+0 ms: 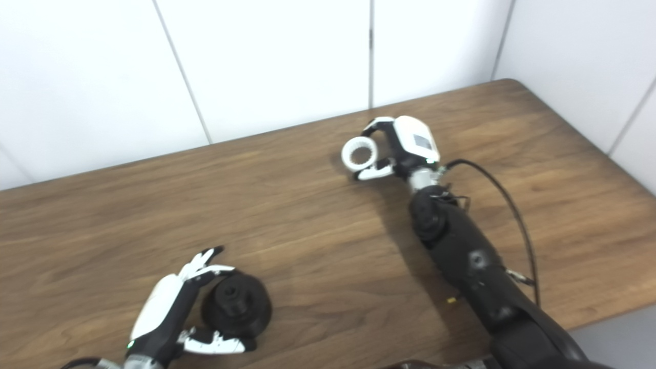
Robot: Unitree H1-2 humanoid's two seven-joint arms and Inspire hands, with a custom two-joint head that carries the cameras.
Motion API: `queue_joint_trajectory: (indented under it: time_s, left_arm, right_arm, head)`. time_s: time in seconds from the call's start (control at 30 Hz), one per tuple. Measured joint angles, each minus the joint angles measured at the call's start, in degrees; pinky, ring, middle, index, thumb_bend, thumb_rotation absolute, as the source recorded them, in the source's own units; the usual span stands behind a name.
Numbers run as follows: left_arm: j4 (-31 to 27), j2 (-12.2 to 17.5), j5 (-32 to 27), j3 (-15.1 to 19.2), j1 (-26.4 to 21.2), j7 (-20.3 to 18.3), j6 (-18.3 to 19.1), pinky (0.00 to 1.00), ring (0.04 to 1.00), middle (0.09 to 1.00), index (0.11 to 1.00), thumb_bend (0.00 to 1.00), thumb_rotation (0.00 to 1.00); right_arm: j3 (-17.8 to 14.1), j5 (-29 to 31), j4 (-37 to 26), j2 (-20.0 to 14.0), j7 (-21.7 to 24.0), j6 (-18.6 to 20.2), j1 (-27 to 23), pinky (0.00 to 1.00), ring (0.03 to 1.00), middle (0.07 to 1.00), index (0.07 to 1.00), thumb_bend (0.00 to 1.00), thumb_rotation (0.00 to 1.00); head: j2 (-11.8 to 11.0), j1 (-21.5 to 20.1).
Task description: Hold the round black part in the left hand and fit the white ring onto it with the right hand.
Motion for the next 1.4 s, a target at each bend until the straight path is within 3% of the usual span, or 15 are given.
queue_joint_trajectory:
  time_s: [0.3, 0.73, 1.03, 1.4]
  left_arm:
    - [0.3, -1.8, 1.3, -1.1, -0.1, 0.2, 0.4, 1.00, 1.000, 0.970, 0.603, 0.98, 0.23]
    - [2.1, -3.0, 3.1, -1.9, -1.2, 2.0, 0.4, 1.00, 1.000, 0.967, 0.600, 0.99, 0.23]
    - [3.5, -3.7, 4.0, -2.6, -2.0, 2.7, 0.3, 1.00, 1.000, 0.968, 0.592, 1.00, 0.26]
    - [4.3, -4.3, 4.2, -3.3, -2.3, 3.8, 0.3, 1.00, 1.000, 0.973, 0.592, 1.00, 0.25]
  right_arm:
    - [-2.2, 2.4, -11.2, 0.1, 2.4, -0.4, 4.2, 0.64, 0.791, 0.792, 0.483, 0.52, 0.14]
    - [-4.9, 7.0, -24.1, 0.5, 6.5, -2.4, 9.8, 0.75, 0.816, 0.786, 0.483, 0.52, 0.14]
    - [-4.7, 9.3, -35.6, 2.5, 13.3, -1.4, 13.5, 0.74, 0.804, 0.776, 0.483, 0.52, 0.14]
    - [-3.0, 10.3, -44.8, 5.0, 20.5, 2.1, 18.5, 0.72, 0.802, 0.774, 0.482, 0.52, 0.14]
  head:
    - [0.5, 6.0]
    - [1.2, 8.4]
    - [1.8, 9.8]
    - [2.0, 11.4]
